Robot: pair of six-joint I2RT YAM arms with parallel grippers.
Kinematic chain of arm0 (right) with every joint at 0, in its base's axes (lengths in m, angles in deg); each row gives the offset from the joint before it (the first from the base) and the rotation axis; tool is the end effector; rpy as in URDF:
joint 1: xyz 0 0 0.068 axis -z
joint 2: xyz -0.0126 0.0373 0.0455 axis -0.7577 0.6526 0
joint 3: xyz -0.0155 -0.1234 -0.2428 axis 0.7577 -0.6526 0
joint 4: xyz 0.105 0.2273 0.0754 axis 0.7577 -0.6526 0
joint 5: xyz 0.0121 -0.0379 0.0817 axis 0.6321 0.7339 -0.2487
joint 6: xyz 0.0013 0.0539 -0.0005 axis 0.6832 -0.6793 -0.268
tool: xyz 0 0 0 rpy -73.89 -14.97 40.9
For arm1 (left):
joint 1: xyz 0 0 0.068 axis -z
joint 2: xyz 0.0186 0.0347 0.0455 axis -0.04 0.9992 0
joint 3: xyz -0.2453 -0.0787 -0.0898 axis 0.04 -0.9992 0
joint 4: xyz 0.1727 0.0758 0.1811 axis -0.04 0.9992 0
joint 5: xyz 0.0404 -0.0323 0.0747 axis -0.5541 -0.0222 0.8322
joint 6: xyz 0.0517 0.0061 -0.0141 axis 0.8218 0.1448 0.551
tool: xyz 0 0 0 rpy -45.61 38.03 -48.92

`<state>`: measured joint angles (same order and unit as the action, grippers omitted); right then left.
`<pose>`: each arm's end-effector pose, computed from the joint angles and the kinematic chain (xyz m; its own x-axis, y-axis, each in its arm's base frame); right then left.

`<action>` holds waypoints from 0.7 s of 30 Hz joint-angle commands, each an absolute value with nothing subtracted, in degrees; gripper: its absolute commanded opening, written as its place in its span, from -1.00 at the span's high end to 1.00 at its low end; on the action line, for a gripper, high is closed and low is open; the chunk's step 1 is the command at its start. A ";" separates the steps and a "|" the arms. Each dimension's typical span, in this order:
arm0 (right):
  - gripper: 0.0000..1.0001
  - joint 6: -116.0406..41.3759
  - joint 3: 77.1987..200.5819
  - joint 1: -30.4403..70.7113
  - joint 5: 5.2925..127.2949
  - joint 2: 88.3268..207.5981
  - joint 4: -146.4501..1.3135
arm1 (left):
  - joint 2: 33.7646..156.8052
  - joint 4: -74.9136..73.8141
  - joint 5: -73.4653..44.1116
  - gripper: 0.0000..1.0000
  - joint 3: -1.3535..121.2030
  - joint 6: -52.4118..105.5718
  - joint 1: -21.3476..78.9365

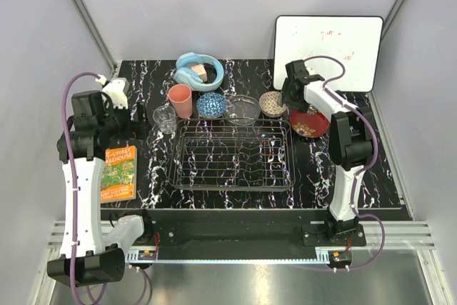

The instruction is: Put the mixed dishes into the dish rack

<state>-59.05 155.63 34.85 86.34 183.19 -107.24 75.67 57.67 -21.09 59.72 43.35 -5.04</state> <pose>0.4290 0.1023 0.2122 -0.7961 0.2772 -0.5380 0.2775 0.9572 0.0825 0.1729 0.0133 0.3881 -0.6280 0.0075 -0.7782 0.1265 0.9876 -0.0926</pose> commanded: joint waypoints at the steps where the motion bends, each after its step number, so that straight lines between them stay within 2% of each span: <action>1: -0.35 -59.87 156.86 34.41 84.40 184.04 -104.76 | 74.81 56.84 -21.09 -0.98 60.53 44.84 -5.35; 9: -0.04 -62.07 153.79 34.50 81.24 183.95 -102.12 | 74.99 56.92 -21.27 -0.98 60.53 44.93 -5.35; 10: 0.05 -62.33 153.78 34.50 80.97 183.86 -101.77 | 74.99 56.93 -21.18 -0.98 60.53 44.93 -5.26; 15: 0.13 -63.65 153.26 34.41 79.47 184.65 -100.89 | 74.81 56.84 -21.09 -0.98 60.88 45.01 -5.26; 18: 0.37 -63.92 153.08 34.50 79.38 185.27 -100.54 | 74.37 56.84 -21.01 -0.98 60.62 45.19 -5.35; 19: 0.47 -63.92 152.99 34.50 79.30 185.44 -100.62 | 74.20 56.84 -21.01 -0.98 60.44 45.45 -5.26; 20: 0.68 -64.00 152.91 34.50 79.47 185.71 -100.63 | 74.11 56.92 -21.09 -0.98 60.27 45.54 -5.26; 21: 0.73 -64.00 152.82 34.58 79.65 185.88 -100.45 | 74.02 56.75 -21.18 -0.98 60.09 45.54 -5.18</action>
<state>-62.83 153.14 34.85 80.33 184.40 -102.58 75.47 57.69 -21.14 59.72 44.42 -5.04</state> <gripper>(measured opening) 0.228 0.988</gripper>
